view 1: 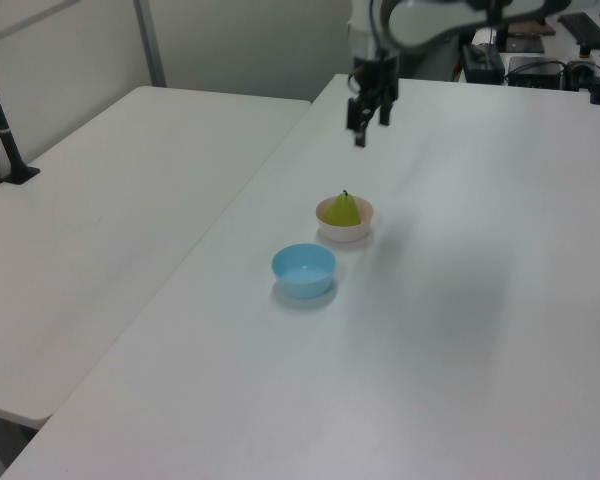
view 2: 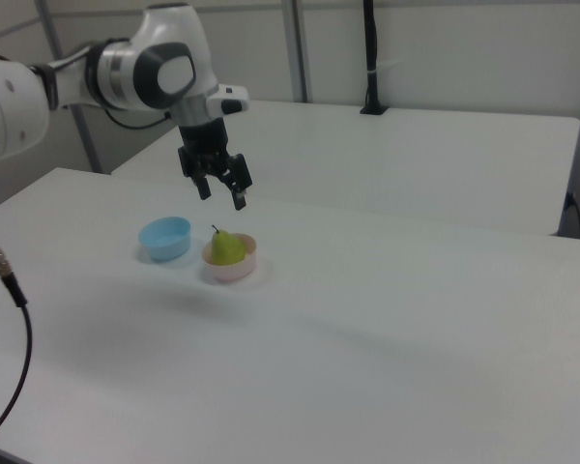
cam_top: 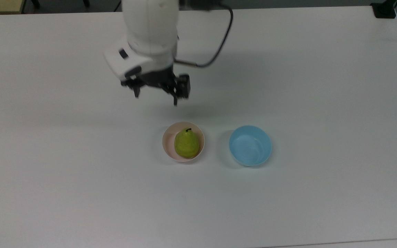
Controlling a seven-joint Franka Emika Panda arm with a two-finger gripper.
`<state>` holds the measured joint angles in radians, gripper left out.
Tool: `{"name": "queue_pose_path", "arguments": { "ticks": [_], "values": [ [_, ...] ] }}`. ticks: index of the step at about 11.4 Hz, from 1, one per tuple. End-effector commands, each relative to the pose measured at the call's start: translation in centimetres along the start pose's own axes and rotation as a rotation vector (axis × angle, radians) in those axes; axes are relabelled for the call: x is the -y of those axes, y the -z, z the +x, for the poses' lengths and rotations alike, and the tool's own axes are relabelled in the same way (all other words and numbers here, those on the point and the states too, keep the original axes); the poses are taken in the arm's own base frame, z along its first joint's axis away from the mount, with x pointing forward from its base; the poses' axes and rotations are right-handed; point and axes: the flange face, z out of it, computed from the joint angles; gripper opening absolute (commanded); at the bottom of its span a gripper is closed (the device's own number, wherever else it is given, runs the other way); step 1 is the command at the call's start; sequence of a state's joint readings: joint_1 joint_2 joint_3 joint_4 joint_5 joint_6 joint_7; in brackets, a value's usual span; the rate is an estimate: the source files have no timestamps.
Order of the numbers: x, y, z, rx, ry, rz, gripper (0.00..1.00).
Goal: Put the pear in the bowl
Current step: 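Open the gripper to release the pear and raise the gripper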
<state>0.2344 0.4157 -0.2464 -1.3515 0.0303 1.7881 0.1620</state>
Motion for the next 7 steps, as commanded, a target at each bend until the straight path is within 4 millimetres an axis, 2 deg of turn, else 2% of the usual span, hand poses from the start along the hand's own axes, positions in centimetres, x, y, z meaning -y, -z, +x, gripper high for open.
{"name": "queue_pose_path", "arguments": {
  "ticks": [1, 3, 7],
  "values": [
    [-5.2, 2.8, -5.5, 0.096, 0.088, 0.025, 1.0],
    [-6.3, 3.5, -7.5, 0.102, 0.104, -0.025, 1.0],
    [-7.6, 4.6, -8.1, 0.08, 0.088, -0.021, 1.0]
  ]
}}
